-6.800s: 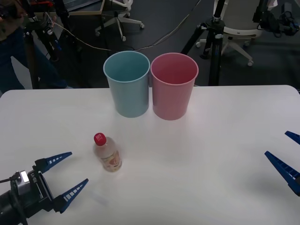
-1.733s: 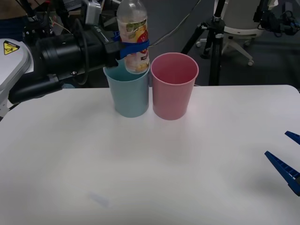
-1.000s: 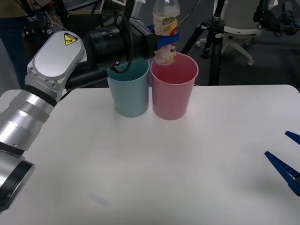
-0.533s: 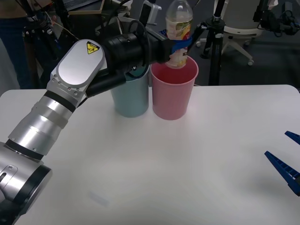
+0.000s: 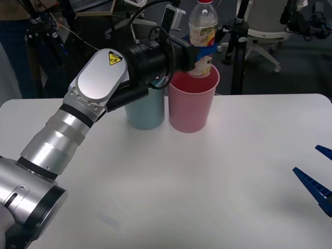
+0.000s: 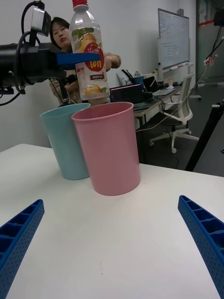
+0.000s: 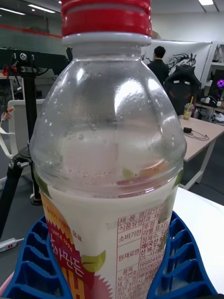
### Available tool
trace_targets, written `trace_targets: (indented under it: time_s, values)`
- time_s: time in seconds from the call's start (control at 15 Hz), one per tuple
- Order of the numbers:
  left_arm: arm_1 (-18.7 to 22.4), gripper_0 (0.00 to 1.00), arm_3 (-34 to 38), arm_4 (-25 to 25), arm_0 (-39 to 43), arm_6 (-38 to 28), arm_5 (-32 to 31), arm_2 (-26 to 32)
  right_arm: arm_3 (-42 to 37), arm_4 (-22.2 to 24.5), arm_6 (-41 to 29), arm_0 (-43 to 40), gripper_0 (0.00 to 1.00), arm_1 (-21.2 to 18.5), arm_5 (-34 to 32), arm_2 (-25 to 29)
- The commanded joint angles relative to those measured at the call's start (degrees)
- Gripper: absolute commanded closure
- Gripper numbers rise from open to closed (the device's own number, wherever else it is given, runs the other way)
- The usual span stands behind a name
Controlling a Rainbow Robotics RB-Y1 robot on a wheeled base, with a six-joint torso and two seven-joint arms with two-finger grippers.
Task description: Grasp the object on the table and drop it into the matching bin: aluminum can to the light blue bin, PET bottle to the pink bin.
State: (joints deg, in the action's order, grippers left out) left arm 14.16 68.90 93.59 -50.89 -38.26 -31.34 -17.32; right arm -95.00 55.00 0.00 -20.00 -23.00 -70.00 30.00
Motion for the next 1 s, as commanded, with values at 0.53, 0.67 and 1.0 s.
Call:
trace_targets:
  time_s: [0.53,0.67,1.0]
  values:
    - [-0.36,0.00,-0.17,0.37,0.00,-1.20,1.72,0.00,0.00,0.00,0.00,0.00,0.00,0.00,0.00,0.00]
    - [-0.36,0.00,-0.17,-0.25,0.00,-1.29,1.98,0.00,0.00,0.00,0.00,0.00,0.00,0.00,0.00,0.00]
    - [-0.36,0.00,-0.17,-1.74,0.00,-0.94,2.24,-0.35,0.00,0.00,0.00,0.00,0.00,0.00,0.00,0.00]
